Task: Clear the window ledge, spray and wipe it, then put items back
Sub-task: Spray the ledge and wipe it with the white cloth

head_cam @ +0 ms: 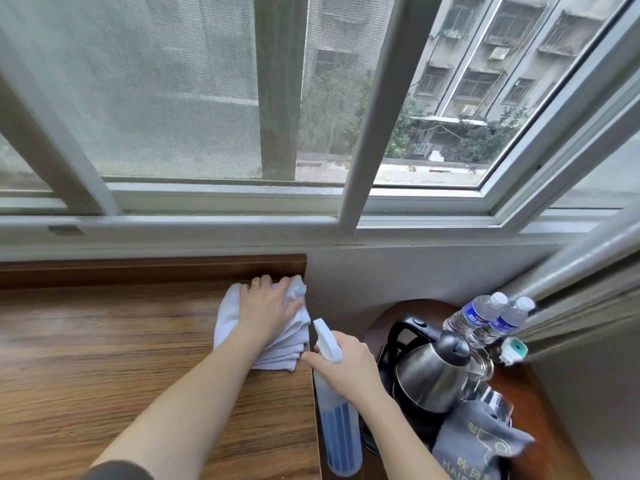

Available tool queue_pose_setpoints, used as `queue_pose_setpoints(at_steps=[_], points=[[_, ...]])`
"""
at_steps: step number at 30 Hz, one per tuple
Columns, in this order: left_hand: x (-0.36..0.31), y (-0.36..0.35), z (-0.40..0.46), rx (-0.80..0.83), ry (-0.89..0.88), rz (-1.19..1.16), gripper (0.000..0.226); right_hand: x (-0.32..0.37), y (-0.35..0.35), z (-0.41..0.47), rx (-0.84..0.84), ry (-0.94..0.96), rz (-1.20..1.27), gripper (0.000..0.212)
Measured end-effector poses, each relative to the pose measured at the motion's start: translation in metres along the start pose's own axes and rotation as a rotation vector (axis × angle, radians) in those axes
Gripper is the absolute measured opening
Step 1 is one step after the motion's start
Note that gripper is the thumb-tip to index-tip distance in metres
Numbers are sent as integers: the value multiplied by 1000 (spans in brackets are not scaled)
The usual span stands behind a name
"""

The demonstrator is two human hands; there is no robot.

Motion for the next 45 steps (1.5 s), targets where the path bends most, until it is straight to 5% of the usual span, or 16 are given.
queue_pose_setpoints(at_steps=[19, 31, 45], points=[[-46, 16, -166, -55, -137, -55, 50, -15, 1, -48, 53, 4, 31, 46], [-47, 17, -111, 15, -41, 19, 53, -35, 3, -90, 59, 31, 83, 41], [-77, 23, -182, -57, -87, -6, 50, -61, 2, -96, 69, 96, -26, 53]])
Point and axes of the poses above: each hand's wrist, its own z-axis towards the middle knuckle, its own y-axis out of the back of the hand, x = y × z, the point moved 3 cm from there along z, towards the middle knuckle, and after that the axes turned 15 degrees about -y, right-handed, at the moved point
